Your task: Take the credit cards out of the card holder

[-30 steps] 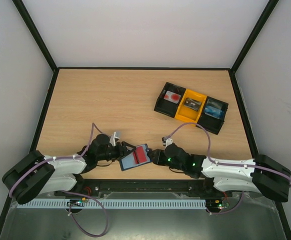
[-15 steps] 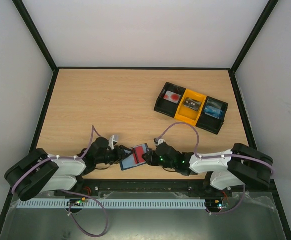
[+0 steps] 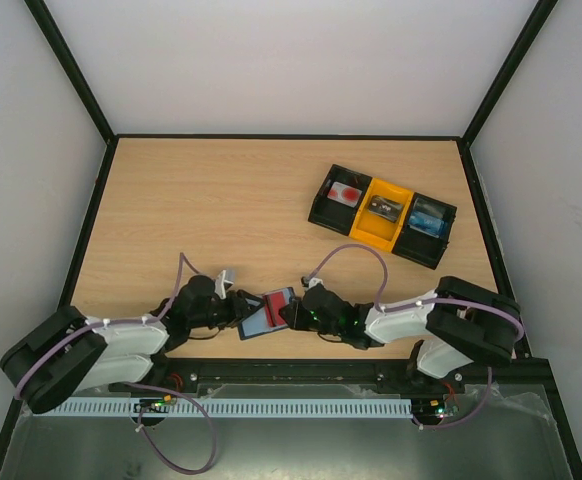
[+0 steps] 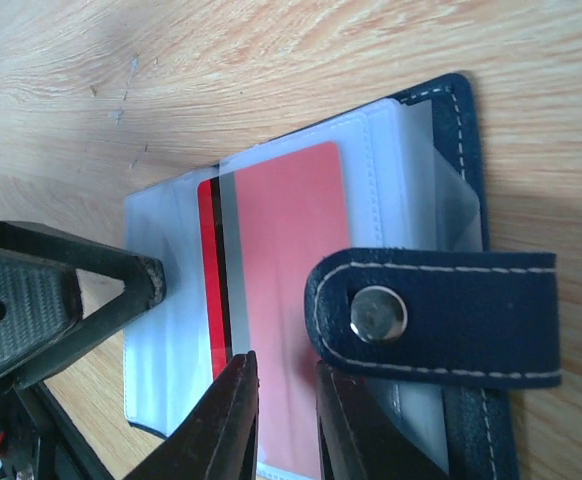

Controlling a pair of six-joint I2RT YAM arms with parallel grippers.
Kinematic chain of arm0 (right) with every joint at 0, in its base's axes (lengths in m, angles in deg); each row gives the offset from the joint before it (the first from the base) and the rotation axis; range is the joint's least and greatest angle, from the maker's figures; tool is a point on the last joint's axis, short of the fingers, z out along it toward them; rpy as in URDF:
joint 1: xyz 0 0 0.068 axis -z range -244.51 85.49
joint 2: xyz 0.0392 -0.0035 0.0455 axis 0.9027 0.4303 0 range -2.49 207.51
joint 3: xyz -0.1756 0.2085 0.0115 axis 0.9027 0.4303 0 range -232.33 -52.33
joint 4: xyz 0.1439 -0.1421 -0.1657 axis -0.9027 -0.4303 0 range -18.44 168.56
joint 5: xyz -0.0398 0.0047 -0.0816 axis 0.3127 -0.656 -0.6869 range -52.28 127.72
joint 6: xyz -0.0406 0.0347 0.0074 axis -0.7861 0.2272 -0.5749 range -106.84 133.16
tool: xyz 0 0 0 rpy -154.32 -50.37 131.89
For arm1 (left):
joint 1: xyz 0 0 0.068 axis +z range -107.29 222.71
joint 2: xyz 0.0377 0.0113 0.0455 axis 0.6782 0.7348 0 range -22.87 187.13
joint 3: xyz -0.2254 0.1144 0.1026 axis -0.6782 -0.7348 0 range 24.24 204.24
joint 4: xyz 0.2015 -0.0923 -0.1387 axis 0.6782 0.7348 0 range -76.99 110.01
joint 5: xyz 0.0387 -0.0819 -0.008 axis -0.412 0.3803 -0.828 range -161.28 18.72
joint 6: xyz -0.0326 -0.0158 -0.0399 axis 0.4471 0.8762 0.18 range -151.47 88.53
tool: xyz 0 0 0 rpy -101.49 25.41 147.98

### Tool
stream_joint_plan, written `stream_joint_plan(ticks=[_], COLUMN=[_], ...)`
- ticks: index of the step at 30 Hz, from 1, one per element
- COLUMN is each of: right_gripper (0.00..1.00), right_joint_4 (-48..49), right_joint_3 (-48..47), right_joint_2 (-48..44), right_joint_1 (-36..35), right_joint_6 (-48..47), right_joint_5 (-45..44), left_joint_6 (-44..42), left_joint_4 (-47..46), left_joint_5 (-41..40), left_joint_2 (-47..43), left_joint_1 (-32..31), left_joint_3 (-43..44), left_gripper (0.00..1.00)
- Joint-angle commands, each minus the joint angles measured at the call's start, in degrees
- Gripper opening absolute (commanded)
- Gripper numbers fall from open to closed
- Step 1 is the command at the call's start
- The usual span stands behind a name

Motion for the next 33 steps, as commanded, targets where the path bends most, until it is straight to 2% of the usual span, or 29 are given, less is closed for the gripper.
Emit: stream_joint_plan(ticks=[1, 4, 9, 18, 23, 27, 33], right_gripper=[0.18, 0.14, 0.13, 0.15, 0.15, 0.15, 0.12], right_joint_4=[1.0, 0.3, 0.9, -8.0, -6.4, -3.8, -4.0], right_joint_3=[-1.6, -1.8, -1.1, -3.3, -1.8, -0.1, 0.3], right_joint_2=[3.3, 4.2, 2.2, -0.9, 1.8, 3.8, 4.4], right_joint_1=[-0.4, -0.4, -0.4, -0.4, -0.5, -0.9, -1.8], right_joint_6=[-0.1, 0.2, 1.4, -2.0, -2.4, -1.2, -0.7], right_joint_5=[-1.0, -1.0, -0.1, -7.8, -7.6, -5.9, -7.6], left_joint_6=[0.1, 0.9, 0.5, -0.3, -0.2, -0.4, -0.2], left_joint_4=[3.0, 3.1, 3.5, 3.4, 3.0, 3.0, 2.5], left_joint_5=[-1.4, -2.4, -3.3, -3.0, -3.0, -3.1, -2.8], left_joint_2=[-3.2, -4.7, -5.8, -5.4, -5.8, -5.8, -5.1], left_joint_1=[0.3, 0.3, 0.3, 0.2, 0.2, 0.1, 0.2], left_joint_3=[-0.4, -1.5, -2.0, -2.6, -2.8, -2.7, -2.5], left_gripper=[0.45, 0.43, 0.42, 0.41, 0.43, 0.50, 0.45])
